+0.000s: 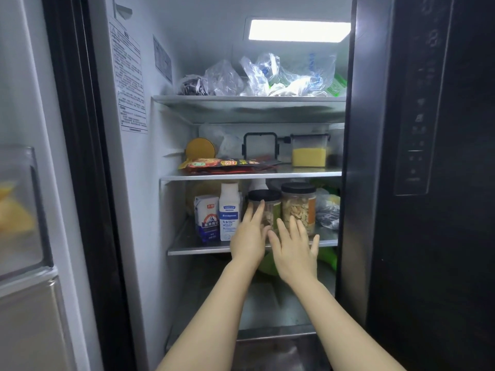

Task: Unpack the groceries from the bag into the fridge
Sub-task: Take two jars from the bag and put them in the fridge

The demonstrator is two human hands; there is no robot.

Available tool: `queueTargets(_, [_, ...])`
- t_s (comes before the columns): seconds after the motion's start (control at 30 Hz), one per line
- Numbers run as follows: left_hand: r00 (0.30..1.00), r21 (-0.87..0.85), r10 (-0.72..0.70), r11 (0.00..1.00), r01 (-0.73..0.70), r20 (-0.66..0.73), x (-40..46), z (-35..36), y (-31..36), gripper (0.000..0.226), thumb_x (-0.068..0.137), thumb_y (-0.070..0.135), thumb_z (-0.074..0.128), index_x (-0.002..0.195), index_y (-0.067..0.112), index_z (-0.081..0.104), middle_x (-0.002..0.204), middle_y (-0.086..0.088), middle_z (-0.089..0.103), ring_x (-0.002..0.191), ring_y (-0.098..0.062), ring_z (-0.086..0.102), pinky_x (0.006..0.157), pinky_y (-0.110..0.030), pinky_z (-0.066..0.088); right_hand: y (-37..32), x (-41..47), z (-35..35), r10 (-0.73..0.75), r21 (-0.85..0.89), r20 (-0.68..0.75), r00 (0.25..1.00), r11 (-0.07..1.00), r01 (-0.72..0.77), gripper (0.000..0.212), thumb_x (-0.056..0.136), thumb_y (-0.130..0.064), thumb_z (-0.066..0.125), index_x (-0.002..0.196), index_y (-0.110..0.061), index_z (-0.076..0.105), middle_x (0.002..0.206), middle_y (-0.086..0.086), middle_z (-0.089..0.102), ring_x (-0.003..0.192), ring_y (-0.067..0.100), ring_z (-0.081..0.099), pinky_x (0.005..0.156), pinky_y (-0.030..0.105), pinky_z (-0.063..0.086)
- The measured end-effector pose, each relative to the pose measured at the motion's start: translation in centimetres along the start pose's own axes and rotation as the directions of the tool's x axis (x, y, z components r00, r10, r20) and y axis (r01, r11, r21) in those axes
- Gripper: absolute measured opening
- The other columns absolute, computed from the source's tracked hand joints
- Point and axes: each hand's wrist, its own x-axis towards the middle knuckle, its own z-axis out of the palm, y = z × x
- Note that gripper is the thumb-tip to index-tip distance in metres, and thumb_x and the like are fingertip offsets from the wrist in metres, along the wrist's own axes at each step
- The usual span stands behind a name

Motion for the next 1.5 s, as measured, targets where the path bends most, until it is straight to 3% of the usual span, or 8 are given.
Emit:
queueTargets(0.23, [0.996, 0.170, -0.049, 0.985, 0.037, 0.070, 0.6, 1.0, 0.3, 0.079, 0.094, 0.033, 0.052, 0.149, 0.040, -0.004, 0.161, 0.004, 0.000, 0.138, -0.029, 0.032, 0.100, -0.047, 0.044, 0.2, 0.5, -0.1, 0.066, 0.001, -0.001, 0.998, 0.998, -0.066, 0.056, 0.097, -0.052, 0.010, 0.148, -0.031, 0.016, 0.160, -0.004, 0.003, 0.147, 0.020, -0.005, 0.118, 0.050, -0.005])
queueTargets(0.47, [0.985, 0.161, -0.094, 0.984, 0.071, 0.143, 0.8, 0.9, 0.9, 0.072, 0.096, 0.048, 0.041, 0.148, 0.041, -0.008, 0.161, 0.007, -0.007, 0.142, -0.028, 0.024, 0.107, -0.049, 0.037, 0.1, -0.2, -0.7, 0.060, -0.002, 0.017, 0.998, 0.998, -0.060, 0.058, 0.096, -0.052, 0.008, 0.149, -0.029, 0.014, 0.160, -0.002, 0.006, 0.147, 0.019, -0.002, 0.117, 0.048, -0.004])
queueTargets(0.6, [0.989, 0.171, -0.095, 0.982, 0.074, 0.116, -0.2, 0.7, 0.7, 0.055, 0.097, 0.044, 0.040, 0.148, 0.032, 0.023, 0.155, -0.002, 0.029, 0.134, -0.026, 0.039, 0.101, -0.042, 0.041, -0.1, -1.5, -1.1, 0.025, 0.022, 0.041, 0.999, 0.999, -0.026, 0.056, 0.097, -0.051, 0.011, 0.148, -0.028, 0.020, 0.158, -0.001, 0.016, 0.146, 0.019, 0.005, 0.117, 0.050, -0.001])
queueTargets(0.7, [1.000, 0.188, 0.014, 0.982, -0.011, -0.012, -2.4, 0.1, 0.5, 0.037, 0.098, 0.043, 0.036, 0.120, 0.026, 0.061, 0.117, -0.002, 0.065, 0.109, -0.022, 0.057, 0.085, -0.035, 0.046, -0.1, -3.0, -1.4, -0.020, 0.069, 0.091, 0.996, 0.998, 0.013, 0.054, 0.098, -0.048, 0.012, 0.146, -0.027, 0.026, 0.156, -0.001, 0.024, 0.146, 0.021, 0.007, 0.117, 0.051, 0.003])
queueTargets(0.8, [0.986, 0.297, 0.115, 0.952, -0.074, -0.121, -5.0, -0.9, -0.2, 0.036, 0.098, 0.038, 0.041, 0.113, 0.019, 0.067, 0.111, -0.003, 0.070, 0.106, -0.024, 0.060, 0.087, -0.036, 0.046, 0.1, -4.6, -1.4, -0.083, 0.059, 0.076, 0.994, 0.995, 0.079, 0.053, 0.098, -0.045, 0.013, 0.145, -0.026, 0.029, 0.156, 0.001, 0.025, 0.146, 0.022, 0.009, 0.116, 0.051, 0.006])
queueTargets(0.93, [0.981, 0.474, 0.107, 0.880, -0.017, -0.164, -8.9, -1.6, -1.5, 0.050, 0.091, 0.046, 0.032, 0.102, 0.020, 0.073, 0.108, -0.002, 0.072, 0.107, -0.025, 0.064, 0.088, -0.039, 0.050, 0.5, -7.4, -0.5, -0.207, 0.011, 0.085, 0.975, 0.978, 0.207, 0.082, 0.078, -0.054, -0.004, 0.142, -0.024, 0.037, 0.152, 0.002, 0.033, 0.144, 0.023, 0.020, 0.115, 0.050, 0.011])
queueTargets(1.17, [0.992, 0.606, -0.048, 0.788, 0.110, -0.118, -18.5, -0.7, -4.3, 0.048, 0.087, 0.049, 0.036, 0.086, 0.021, 0.076, 0.092, -0.001, 0.074, 0.092, -0.025, 0.069, 0.080, -0.041, 0.055, 2.2, -14.2, 2.0, -0.351, -0.079, 0.181, 0.919, 0.926, 0.370, 0.050, 0.084, -0.047, 0.035, 0.107, -0.021, 0.070, 0.113, 0.004, 0.070, 0.107, 0.024, 0.065, 0.087, 0.049, 0.052])
queueTargets(1.5, [0.913, 0.642, -0.393, 0.729, 0.239, 0.106, -33.4, 2.5, -5.4, 0.051, 0.096, 0.053, 0.025, 0.110, 0.025, 0.065, 0.109, 0.003, 0.070, 0.103, -0.020, 0.061, 0.090, -0.033, 0.040, 5.8, -24.7, 6.2, -0.494, 0.062, 0.368, 0.788, 0.858, 0.509, 0.053, 0.085, -0.048, 0.030, 0.104, -0.020, 0.070, 0.100, -0.005, 0.073, 0.094, 0.017, 0.067, 0.087, 0.039, 0.050])
